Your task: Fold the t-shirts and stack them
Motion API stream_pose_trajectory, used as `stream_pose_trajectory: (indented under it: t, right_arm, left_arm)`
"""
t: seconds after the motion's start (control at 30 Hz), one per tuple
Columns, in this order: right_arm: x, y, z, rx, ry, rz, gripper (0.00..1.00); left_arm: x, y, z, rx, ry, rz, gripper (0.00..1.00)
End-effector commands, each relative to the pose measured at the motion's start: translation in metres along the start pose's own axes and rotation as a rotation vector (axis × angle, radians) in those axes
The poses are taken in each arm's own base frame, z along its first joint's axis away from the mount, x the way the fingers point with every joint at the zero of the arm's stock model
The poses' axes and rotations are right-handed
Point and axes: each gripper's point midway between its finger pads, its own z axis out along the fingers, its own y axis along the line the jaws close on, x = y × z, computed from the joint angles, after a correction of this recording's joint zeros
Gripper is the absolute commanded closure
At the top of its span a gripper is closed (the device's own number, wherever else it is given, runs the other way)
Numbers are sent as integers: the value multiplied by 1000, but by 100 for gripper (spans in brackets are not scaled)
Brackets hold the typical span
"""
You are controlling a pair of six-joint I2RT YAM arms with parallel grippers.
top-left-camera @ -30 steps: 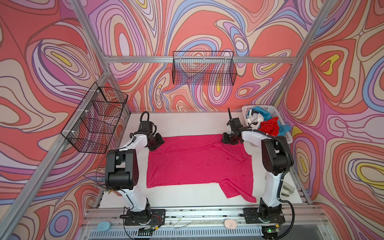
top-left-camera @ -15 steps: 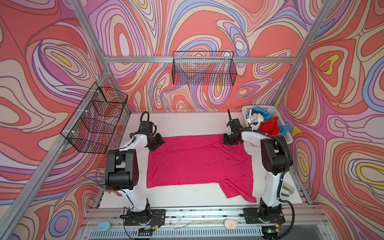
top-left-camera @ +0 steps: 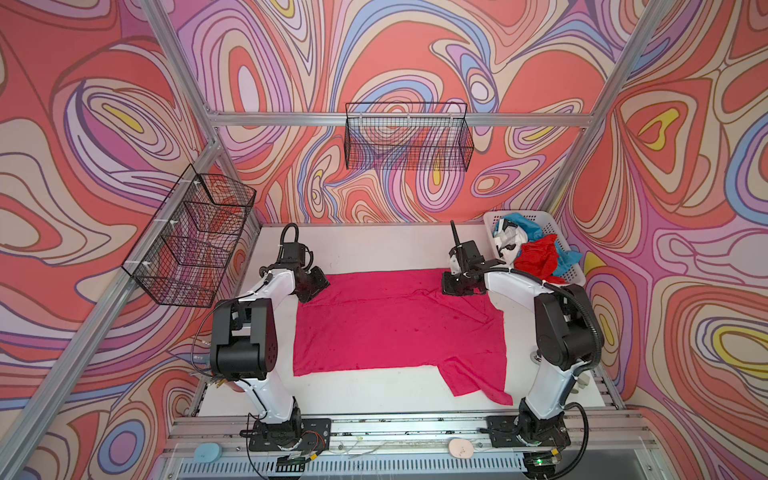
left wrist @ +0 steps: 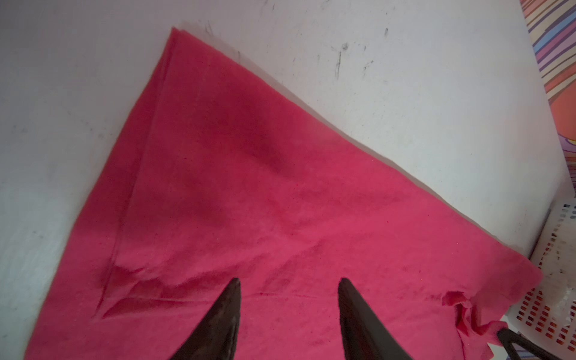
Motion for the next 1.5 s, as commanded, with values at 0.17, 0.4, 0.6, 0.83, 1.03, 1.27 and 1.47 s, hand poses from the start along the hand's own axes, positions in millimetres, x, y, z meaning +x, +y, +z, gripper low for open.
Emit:
stream_pose_trajectory:
  t: [0.17,0.4,0.6,0.83,1.03,1.27,1.47]
  right_arm:
    - [44,16,-20,25,35,19,100]
    - [72,40,-33,12,86,-8,75]
    - [37,28,-40,108,4,-61,65]
    - [-7,-28,-9,167,-34,70,65]
    - [-52,-69,7,208,-78,111,64]
    - [-65,-106,30,298,-71,150,65]
    - [-66,-127,43,346,-59,168,66]
  left_arm:
    - [7,5,8,-7,20,-7,47]
    - [8,4,7,-1,16,-8,47]
    - [8,-4,12,11,29,7,47]
    - [0,-13,27,17,37,15,47]
    - [-11,-9,51,-23,57,11,47]
    - [-12,10,80,-119,107,-12,47]
    - [-18,22,86,-175,104,-13,48]
